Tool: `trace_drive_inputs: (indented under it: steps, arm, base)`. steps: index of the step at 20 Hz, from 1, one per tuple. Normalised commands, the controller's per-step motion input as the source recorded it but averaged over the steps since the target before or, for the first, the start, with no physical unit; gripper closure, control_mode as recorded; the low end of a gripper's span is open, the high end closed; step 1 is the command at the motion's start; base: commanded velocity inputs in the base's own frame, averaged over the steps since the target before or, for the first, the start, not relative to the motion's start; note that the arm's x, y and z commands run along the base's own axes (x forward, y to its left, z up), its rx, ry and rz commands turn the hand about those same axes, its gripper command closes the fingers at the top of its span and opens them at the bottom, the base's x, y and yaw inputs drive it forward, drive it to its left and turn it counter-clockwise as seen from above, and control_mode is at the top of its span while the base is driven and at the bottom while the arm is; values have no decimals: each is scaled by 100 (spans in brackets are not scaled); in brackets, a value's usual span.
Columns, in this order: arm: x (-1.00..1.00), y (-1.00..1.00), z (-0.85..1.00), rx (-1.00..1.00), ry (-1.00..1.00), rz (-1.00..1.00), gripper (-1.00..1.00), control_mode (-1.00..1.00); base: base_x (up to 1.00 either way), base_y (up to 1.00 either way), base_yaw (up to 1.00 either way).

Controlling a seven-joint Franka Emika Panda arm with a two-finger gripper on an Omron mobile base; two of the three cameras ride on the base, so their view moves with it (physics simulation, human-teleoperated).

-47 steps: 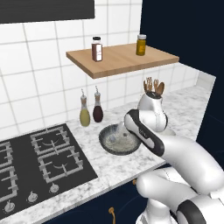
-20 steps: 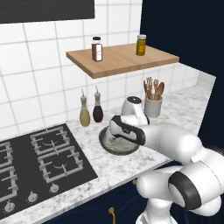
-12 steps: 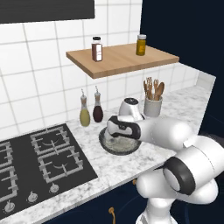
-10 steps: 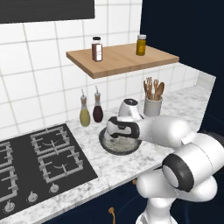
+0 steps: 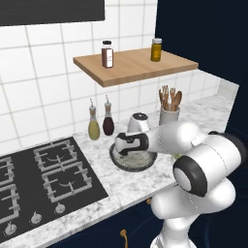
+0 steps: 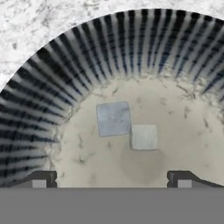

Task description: Grab a lemon wedge from the fridge and one ice cube from the ice bowl, and put them in the glass of lemonade.

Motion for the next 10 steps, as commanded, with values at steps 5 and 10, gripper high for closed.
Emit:
trace_drive_inputs:
  steps: [5,10]
  arm:
    - [14,9,-5,0,0,0,-100,-100]
    - [5,1,-9,0,-3,0,-100,-100]
  base:
    - [0,0,0]
    - [0,0,0]
